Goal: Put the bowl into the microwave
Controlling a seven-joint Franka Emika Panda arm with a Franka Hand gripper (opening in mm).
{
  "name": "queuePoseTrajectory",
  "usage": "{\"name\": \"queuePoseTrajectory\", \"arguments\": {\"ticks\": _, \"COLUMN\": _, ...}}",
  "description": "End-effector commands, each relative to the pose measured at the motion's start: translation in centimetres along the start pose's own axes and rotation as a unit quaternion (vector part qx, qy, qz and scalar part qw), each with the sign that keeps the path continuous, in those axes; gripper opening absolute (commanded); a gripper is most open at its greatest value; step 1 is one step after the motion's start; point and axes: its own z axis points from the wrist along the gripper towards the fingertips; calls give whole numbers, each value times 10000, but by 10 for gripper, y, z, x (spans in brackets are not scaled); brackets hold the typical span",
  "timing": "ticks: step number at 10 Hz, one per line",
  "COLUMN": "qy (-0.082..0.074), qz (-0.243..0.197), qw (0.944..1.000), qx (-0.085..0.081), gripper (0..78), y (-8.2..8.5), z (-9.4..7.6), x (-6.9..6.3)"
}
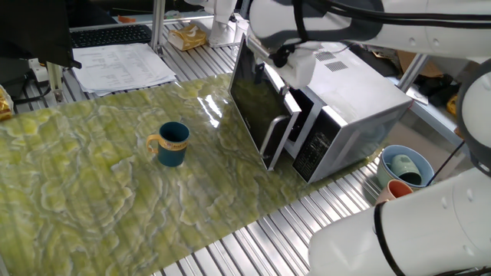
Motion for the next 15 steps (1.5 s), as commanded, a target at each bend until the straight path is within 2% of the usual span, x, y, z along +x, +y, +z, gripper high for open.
{"name": "queuePoseTrajectory", "arguments": {"ticks": 1, "qy": -258, "qz": -178, "qw": 9989, "qx": 336, "gripper": 774, "y": -2, "z": -5, "x": -8}}
{"name": "queuePoseTrajectory", "arguments": {"ticks": 5, "qy": -280, "qz": -382, "qw": 9971, "qx": 599, "gripper": 774, "y": -3, "z": -2, "x": -24}}
{"name": "queuePoseTrajectory", "arguments": {"ticks": 9, "qy": -250, "qz": -515, "qw": 9964, "qx": 627, "gripper": 774, "y": -8, "z": -9, "x": -30}}
{"name": "queuePoseTrajectory", "arguments": {"ticks": 10, "qy": -246, "qz": -517, "qw": 9961, "qx": 669, "gripper": 774, "y": -10, "z": -11, "x": -33}}
{"name": "queuePoseTrajectory", "arguments": {"ticks": 11, "qy": -251, "qz": -543, "qw": 9951, "qx": 786, "gripper": 774, "y": -11, "z": -11, "x": -38}}
{"name": "queuePoseTrajectory", "arguments": {"ticks": 12, "qy": -315, "qz": -606, "qw": 9935, "qx": 910, "gripper": 774, "y": -13, "z": -8, "x": -43}}
{"name": "queuePoseTrajectory", "arguments": {"ticks": 13, "qy": -341, "qz": -630, "qw": 9928, "qx": 955, "gripper": 774, "y": -14, "z": -6, "x": -45}}
{"name": "queuePoseTrajectory", "arguments": {"ticks": 15, "qy": -397, "qz": -772, "qw": 9914, "qx": 984, "gripper": 774, "y": -20, "z": 1, "x": -59}}
